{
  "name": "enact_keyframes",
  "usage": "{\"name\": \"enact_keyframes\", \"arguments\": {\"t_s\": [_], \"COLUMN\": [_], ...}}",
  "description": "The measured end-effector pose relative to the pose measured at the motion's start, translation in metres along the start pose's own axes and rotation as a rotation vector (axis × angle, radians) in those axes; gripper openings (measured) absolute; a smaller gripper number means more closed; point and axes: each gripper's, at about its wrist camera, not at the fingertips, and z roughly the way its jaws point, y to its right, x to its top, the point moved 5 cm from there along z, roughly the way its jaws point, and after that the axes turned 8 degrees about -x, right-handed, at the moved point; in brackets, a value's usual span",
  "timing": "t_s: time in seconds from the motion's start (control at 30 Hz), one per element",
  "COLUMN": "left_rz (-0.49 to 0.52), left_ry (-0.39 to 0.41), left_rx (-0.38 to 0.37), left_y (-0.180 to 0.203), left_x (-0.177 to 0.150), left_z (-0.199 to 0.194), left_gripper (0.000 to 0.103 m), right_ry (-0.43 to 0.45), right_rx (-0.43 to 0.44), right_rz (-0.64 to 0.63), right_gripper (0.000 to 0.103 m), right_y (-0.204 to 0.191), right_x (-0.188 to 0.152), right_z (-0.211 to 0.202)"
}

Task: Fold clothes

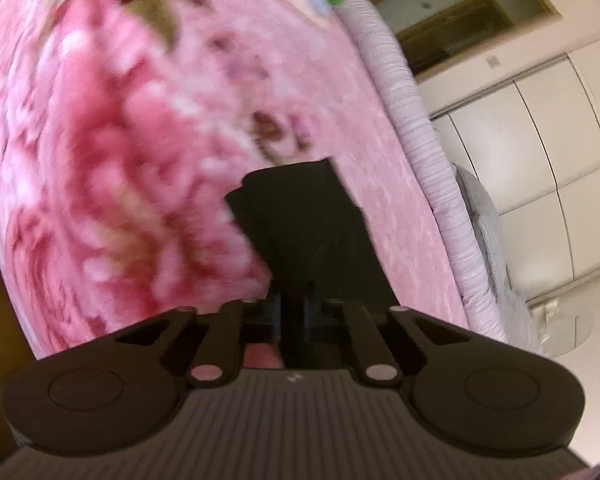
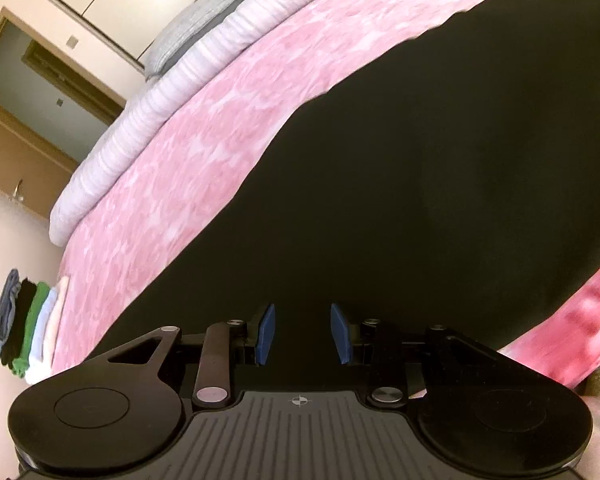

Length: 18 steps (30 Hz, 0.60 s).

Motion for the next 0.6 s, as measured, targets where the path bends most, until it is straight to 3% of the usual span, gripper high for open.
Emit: {"name": "enact_keyframes", "arguments": {"t_s": [0.13, 0.27, 0.33, 0.43, 0.5, 0.53, 0.6], "left_rz": [0.355, 0.642, 0.716, 0.766, 0.777, 0.795, 0.839], "left_ry": [-0.026, -0.113, -0.199, -0.36, -0.506, -0.544, -0.556], "left_rx": [-0.084, -0.247, -0.332, -0.366, -0.315, -0.278, -0.301], "left_y": [0.081, 0.163, 0.188, 0.198, 0.191, 0.188, 0.192], "left_x": [-0.015, -0.067, -0.109, -0.173, -0.215, -0.228, -0.234], "left_z": [0.006, 0.017, 0.03, 0.062, 0.087, 0.092, 0.088], "left_gripper": [0.003, 0.003, 0.004, 0.01, 0.014, 0.015, 0.021], "right_ry": [0.048, 0.094, 0.113, 0.128, 0.127, 0.124, 0.123], "right_rx": [-0.025, -0.039, -0.046, -0.06, -0.065, -0.064, -0.056], "right_rz": [0.024, 0.08, 0.107, 0.14, 0.155, 0.157, 0.147], "right_gripper": [0.035, 0.035, 0.035, 0.035, 0.035, 0.035, 0.035], "right_y": [0.024, 0.051, 0.062, 0.075, 0.08, 0.082, 0.081], "right_x": [0.013, 0.024, 0.027, 0.027, 0.026, 0.025, 0.022], "right_z": [-0.013, -0.026, -0.032, -0.039, -0.042, -0.044, -0.049]}}
